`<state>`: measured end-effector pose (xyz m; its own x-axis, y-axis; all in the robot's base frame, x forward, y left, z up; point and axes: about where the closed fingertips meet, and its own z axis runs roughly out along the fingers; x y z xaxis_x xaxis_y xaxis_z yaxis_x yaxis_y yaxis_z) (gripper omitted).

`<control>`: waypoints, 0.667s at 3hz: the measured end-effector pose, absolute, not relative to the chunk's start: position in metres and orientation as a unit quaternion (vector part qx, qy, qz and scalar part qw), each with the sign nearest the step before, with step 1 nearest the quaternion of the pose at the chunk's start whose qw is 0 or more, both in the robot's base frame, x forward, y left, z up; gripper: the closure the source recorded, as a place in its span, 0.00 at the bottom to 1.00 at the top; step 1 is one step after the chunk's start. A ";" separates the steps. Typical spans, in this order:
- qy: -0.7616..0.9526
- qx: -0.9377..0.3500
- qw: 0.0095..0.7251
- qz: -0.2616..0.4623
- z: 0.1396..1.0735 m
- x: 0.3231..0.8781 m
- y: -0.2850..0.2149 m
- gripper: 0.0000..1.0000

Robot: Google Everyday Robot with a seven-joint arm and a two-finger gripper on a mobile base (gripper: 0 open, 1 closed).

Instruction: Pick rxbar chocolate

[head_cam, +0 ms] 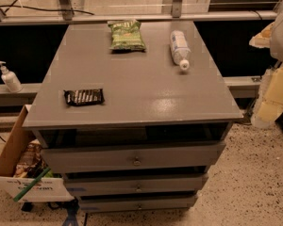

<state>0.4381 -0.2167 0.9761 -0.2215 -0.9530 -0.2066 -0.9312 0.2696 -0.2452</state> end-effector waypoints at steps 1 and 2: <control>0.781 -0.603 0.159 -0.034 0.976 0.438 -0.217 0.00; 0.777 -0.606 0.172 -0.021 0.973 0.444 -0.211 0.00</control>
Offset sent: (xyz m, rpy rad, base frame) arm 0.0133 0.0122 -0.0136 0.0863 0.0099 0.0349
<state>0.4438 -0.2109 0.9726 -0.2068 -0.9479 -0.2423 -0.9337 0.2651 -0.2404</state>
